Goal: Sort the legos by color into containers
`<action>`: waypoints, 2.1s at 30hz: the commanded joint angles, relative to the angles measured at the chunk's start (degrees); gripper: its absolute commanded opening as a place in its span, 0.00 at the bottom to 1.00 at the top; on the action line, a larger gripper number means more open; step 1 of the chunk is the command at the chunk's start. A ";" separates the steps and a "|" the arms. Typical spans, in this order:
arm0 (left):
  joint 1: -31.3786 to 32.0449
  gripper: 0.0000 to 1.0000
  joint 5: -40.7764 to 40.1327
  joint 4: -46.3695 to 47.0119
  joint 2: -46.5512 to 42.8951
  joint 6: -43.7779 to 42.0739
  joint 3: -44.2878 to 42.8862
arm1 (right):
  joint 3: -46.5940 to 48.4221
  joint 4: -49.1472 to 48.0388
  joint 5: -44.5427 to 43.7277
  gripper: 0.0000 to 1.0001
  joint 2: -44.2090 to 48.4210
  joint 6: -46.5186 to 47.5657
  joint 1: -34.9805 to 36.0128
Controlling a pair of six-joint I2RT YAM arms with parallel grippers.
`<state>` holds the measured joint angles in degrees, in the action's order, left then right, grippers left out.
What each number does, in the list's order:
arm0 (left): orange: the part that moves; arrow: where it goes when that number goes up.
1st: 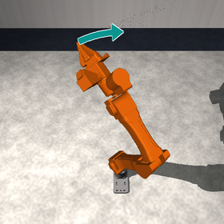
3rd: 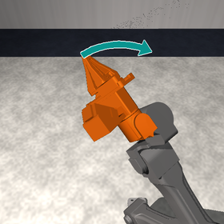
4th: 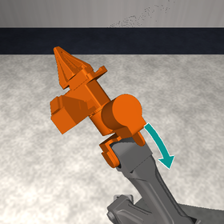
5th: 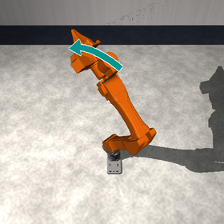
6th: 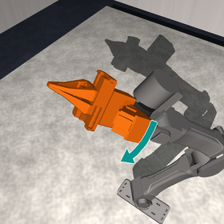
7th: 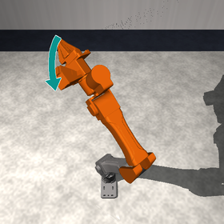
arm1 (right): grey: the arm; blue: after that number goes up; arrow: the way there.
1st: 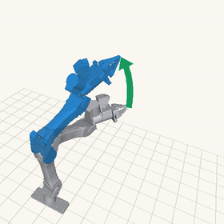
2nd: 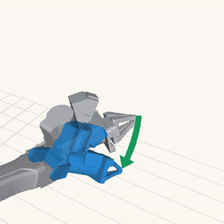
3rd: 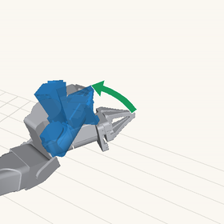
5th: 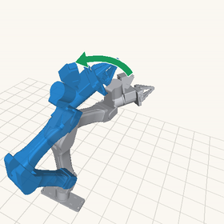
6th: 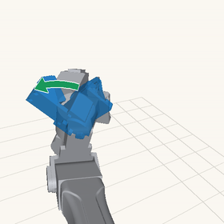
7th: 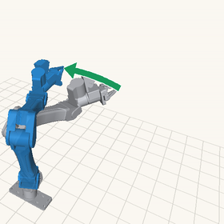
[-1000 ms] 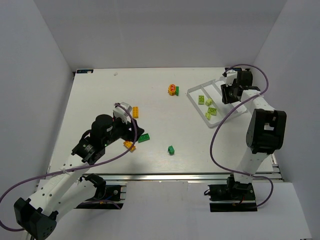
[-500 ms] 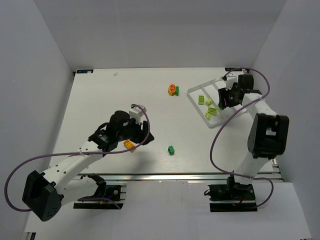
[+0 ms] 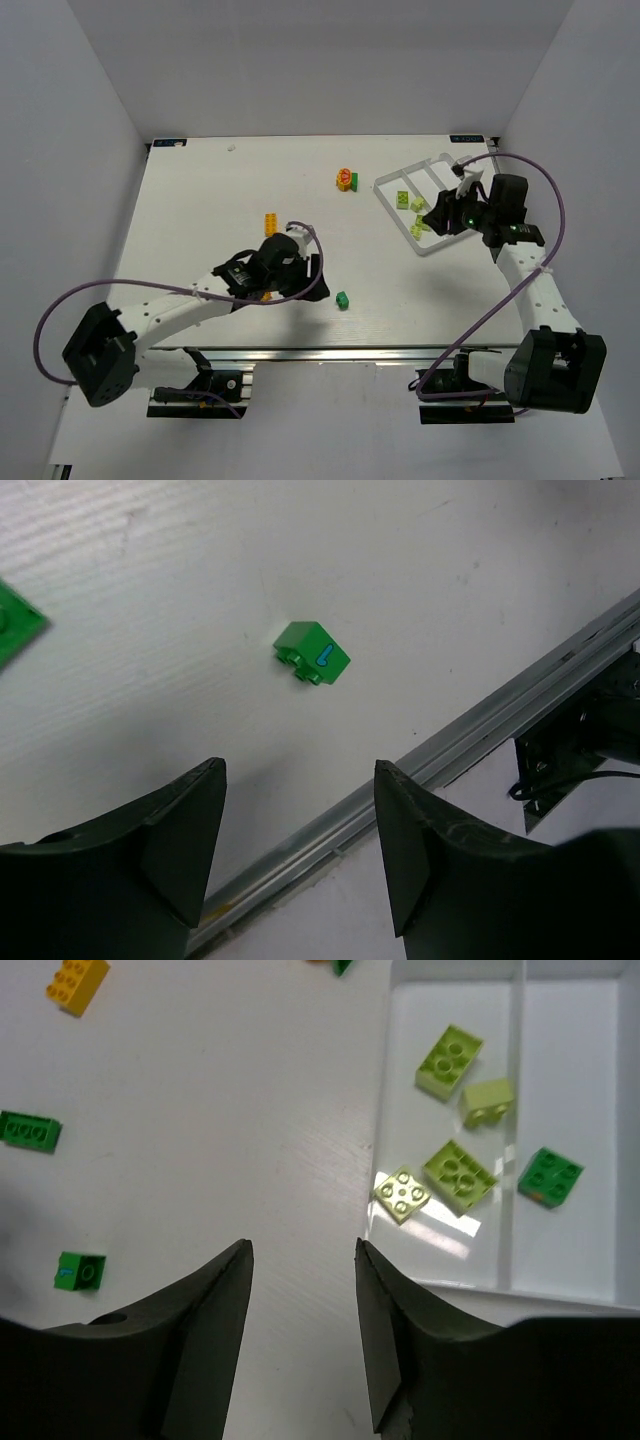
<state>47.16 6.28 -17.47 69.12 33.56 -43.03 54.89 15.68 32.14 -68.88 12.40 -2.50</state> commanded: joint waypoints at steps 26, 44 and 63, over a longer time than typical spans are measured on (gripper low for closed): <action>11.99 0.67 -19.99 -10.03 31.25 28.75 -21.66 | -6.73 -4.08 3.19 0.56 8.76 0.43 0.22; 9.71 0.00 -17.44 -0.46 33.70 15.67 -37.02 | -8.66 -9.35 -4.01 0.24 16.15 -3.96 -1.27; 4.44 0.03 -9.98 26.86 71.40 6.51 -81.50 | -10.07 -12.17 -8.06 0.00 21.07 -7.48 -4.70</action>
<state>51.48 -6.37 0.03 139.26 40.12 -120.75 45.19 5.87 23.70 -48.03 5.74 -6.76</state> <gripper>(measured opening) 0.384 0.013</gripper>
